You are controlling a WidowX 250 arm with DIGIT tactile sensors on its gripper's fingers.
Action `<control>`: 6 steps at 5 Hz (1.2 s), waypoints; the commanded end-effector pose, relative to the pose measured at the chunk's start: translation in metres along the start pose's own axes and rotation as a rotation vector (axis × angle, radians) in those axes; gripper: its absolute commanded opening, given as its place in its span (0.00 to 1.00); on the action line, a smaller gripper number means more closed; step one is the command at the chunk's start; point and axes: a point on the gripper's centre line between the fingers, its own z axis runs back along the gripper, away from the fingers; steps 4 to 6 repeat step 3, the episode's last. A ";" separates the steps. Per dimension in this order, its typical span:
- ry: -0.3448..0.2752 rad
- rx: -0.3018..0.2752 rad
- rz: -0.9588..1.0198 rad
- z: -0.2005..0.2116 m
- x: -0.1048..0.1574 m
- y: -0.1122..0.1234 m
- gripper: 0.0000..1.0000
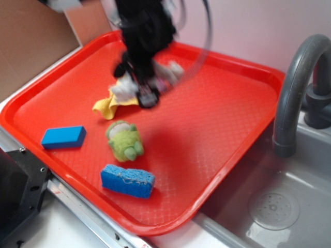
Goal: Grab the white paper.
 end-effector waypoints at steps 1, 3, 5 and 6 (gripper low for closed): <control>-0.188 -0.107 0.494 0.074 -0.061 0.004 0.00; -0.104 -0.078 0.694 0.077 -0.066 0.009 0.00; -0.104 -0.078 0.694 0.077 -0.066 0.009 0.00; -0.104 -0.078 0.694 0.077 -0.066 0.009 0.00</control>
